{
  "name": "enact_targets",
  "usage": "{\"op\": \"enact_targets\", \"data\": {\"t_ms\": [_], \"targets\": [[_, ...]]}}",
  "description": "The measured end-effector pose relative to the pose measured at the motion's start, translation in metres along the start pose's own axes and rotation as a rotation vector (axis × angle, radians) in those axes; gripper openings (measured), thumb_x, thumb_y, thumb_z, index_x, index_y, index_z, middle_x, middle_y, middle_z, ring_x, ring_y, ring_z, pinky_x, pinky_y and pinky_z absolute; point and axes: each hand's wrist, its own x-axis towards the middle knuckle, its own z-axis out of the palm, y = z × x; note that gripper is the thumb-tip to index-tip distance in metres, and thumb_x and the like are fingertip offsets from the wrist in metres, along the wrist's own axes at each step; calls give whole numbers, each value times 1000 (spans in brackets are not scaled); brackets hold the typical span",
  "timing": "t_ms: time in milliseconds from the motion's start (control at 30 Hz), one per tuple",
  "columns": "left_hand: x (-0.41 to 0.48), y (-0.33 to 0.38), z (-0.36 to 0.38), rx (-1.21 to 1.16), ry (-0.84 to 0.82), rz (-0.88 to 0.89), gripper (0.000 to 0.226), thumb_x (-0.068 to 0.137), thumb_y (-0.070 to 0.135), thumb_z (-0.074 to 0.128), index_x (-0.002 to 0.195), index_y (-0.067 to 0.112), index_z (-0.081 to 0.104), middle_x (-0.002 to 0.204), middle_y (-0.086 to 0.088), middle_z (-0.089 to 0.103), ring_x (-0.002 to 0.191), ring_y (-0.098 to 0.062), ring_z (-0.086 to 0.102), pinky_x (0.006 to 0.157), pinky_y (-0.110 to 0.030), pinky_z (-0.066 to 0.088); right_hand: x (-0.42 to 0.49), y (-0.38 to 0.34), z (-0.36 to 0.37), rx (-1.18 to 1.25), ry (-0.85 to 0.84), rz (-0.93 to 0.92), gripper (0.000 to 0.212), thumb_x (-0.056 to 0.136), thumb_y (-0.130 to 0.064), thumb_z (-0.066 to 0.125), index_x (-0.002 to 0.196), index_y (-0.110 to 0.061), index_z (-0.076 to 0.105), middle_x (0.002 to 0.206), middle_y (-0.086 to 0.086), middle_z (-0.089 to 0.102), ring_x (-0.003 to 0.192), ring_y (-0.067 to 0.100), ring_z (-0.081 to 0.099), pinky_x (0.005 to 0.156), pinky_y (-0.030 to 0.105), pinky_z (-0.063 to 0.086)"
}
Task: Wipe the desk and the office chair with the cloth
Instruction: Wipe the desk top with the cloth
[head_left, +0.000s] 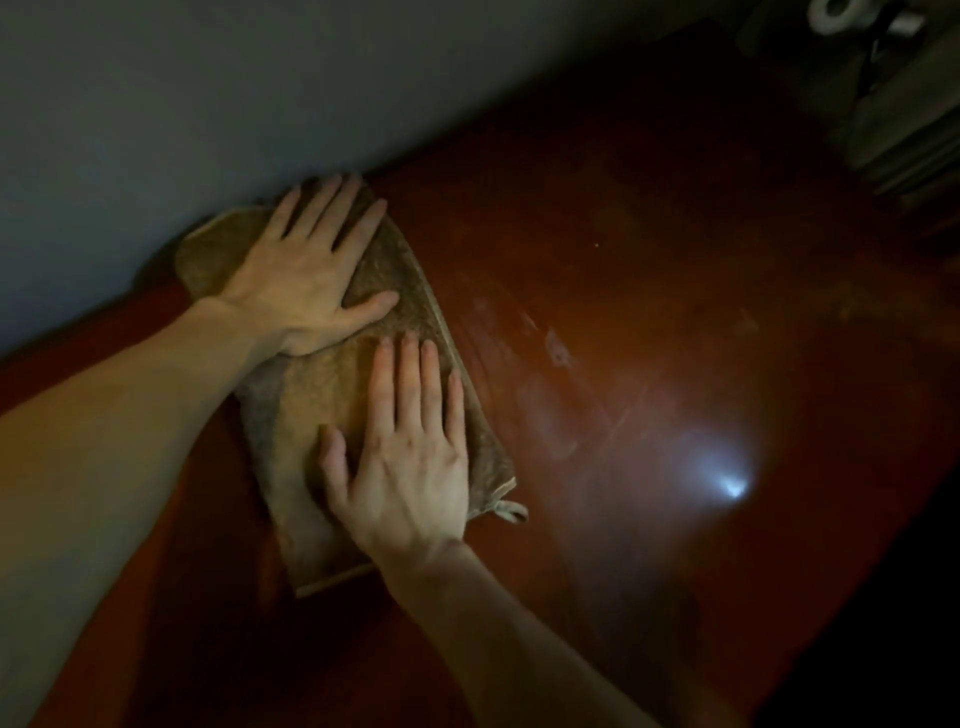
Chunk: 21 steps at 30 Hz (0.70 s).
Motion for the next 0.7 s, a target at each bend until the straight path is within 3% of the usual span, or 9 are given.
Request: {"op": "enact_targets", "data": {"t_ms": [100, 267, 700], "targets": [[18, 19, 0, 44, -3, 180, 100, 90, 77, 14, 166, 14, 7, 173, -16, 4, 161, -28, -2, 130, -49, 1, -19, 0, 3, 23, 4, 56, 74, 103, -52, 40, 167, -28, 11, 174, 17, 5, 161, 32, -5, 129, 56, 8], [27, 47, -2, 86, 4, 369, 98, 92, 76, 21, 166, 14, 5, 173, -14, 3, 161, -26, -1, 130, -50, 2, -48, 2, 1, -1, -2, 138, 72, 101, -54, 42, 166, -32, 19, 174, 18, 4, 161, 34, -7, 129, 57, 5], [-4, 117, 2, 78, -9, 543, 97, 94, 76, 23, 166, 18, -4, 174, -12, -5, 161, -24, -9, 130, -50, 1, -126, 12, -11, -10, -24, 223, 76, 100, -54, 43, 166, -23, 21, 172, 23, 5, 160, 39, -5, 127, 58, 6]]}}
